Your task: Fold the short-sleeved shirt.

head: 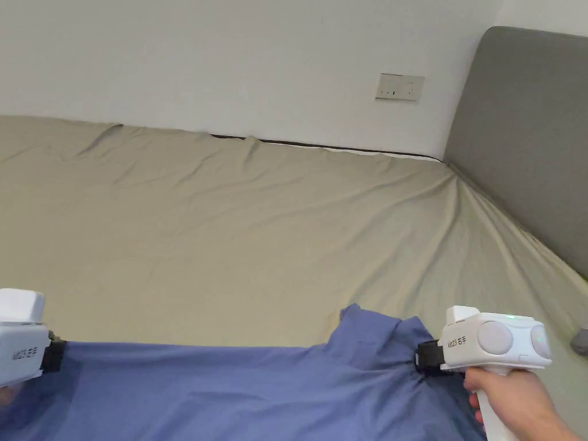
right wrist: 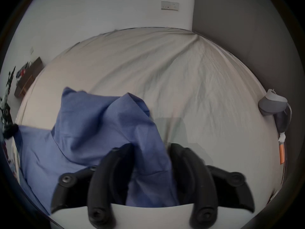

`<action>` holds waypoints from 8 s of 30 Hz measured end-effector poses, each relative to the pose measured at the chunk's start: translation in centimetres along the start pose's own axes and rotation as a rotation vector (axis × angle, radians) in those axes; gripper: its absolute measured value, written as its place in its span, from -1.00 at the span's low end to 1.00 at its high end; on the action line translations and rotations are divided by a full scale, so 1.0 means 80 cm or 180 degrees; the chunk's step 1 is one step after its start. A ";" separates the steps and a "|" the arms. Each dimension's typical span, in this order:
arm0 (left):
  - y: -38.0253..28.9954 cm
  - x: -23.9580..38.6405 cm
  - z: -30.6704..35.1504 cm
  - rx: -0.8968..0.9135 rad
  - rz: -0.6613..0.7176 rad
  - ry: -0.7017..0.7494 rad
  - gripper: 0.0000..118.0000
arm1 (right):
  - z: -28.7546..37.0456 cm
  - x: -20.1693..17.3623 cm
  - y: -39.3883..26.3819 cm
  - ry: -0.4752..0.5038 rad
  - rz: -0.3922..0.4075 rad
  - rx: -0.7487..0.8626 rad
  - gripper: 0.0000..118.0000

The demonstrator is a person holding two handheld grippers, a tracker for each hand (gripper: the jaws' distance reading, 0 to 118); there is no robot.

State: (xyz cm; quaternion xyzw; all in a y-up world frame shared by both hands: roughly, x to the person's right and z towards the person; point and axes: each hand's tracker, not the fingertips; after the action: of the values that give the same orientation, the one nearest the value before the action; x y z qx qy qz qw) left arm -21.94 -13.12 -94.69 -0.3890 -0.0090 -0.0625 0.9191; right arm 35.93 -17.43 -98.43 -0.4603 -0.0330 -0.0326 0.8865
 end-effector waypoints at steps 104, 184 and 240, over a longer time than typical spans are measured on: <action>-0.174 -0.023 0.312 0.0028 0.0717 -0.0382 -0.92 | 0.402 -0.168 -0.328 0.0544 0.0615 0.2033 -0.94; -0.281 0.013 0.088 -0.0996 0.2549 -0.2851 -0.93 | 0.341 -0.169 -0.330 0.0707 0.0326 0.1535 -0.94; -0.248 0.295 0.197 -0.0203 0.1523 -0.2204 -0.97 | 0.350 -0.115 -0.330 0.0513 0.0328 0.1596 -0.94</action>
State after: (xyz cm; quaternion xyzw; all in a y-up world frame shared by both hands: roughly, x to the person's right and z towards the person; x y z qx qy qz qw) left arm -0.43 -18.10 -67.99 -0.4064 -0.2248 0.2868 0.8379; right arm 23.62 -9.45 -61.66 -0.2234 0.0541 -0.0147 0.9731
